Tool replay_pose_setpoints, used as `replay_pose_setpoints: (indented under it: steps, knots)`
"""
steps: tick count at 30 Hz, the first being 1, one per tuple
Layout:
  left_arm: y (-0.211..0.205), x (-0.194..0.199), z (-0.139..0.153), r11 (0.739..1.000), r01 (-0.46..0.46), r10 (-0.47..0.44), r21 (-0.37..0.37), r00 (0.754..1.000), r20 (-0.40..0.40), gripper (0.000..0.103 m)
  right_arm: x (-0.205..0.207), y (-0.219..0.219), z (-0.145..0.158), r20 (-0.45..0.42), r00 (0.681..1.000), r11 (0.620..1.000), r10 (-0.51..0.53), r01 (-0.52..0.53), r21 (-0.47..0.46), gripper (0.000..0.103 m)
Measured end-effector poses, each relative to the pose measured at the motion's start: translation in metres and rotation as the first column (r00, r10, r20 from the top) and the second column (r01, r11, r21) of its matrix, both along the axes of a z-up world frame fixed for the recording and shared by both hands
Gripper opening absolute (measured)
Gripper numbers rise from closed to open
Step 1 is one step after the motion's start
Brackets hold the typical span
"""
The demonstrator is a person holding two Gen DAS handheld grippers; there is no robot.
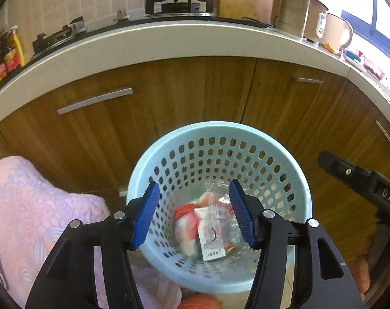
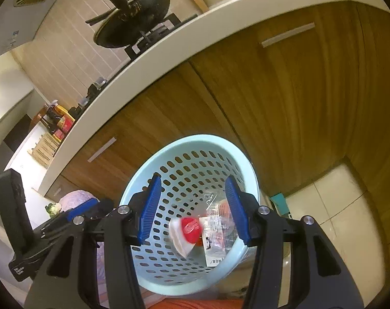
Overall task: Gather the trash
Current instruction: 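Move both grippers back over the table toward the peels and snack wrapper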
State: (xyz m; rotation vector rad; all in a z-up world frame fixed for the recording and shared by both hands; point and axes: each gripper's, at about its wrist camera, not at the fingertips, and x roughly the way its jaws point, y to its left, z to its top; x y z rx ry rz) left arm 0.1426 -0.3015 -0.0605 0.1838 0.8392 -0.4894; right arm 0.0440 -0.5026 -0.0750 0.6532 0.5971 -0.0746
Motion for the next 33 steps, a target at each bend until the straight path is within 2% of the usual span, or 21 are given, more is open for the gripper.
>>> replay_pose_setpoints:
  steps: [9, 18, 22, 25, 30, 33]
  knots:
    - [0.030, -0.031, 0.029, 0.999, -0.013, 0.015, -0.039, 0.998, 0.055, 0.060, -0.023, 0.026, 0.042, 0.067, 0.997, 0.998, 0.039, -0.035, -0.047, 0.048]
    - [0.091, -0.070, 0.078, 0.990, -0.063, 0.081, -0.126, 0.986, 0.148, 0.060, -0.041, 0.078, 0.090, 0.129, 0.985, 0.986, 0.115, -0.097, -0.136, 0.048]
    - [0.128, -0.091, 0.097, 0.981, -0.096, 0.127, -0.169, 0.974, 0.185, 0.060, -0.046, 0.113, 0.106, 0.140, 0.974, 0.971, 0.177, -0.150, -0.185, 0.049]
    - [0.158, -0.106, 0.104, 0.972, -0.127, 0.166, -0.199, 0.966, 0.198, 0.060, -0.047, 0.143, 0.112, 0.133, 0.965, 0.956, 0.225, -0.192, -0.221, 0.054]
    - [0.215, -0.125, 0.106, 0.951, -0.204, 0.252, -0.232, 0.947, 0.198, 0.060, -0.042, 0.197, 0.114, 0.104, 0.942, 0.919, 0.320, -0.282, -0.276, 0.054]
    - [0.258, -0.133, 0.106, 0.929, -0.264, 0.317, -0.259, 0.930, 0.187, 0.060, -0.038, 0.231, 0.112, 0.087, 0.924, 0.893, 0.373, -0.332, -0.305, 0.054]
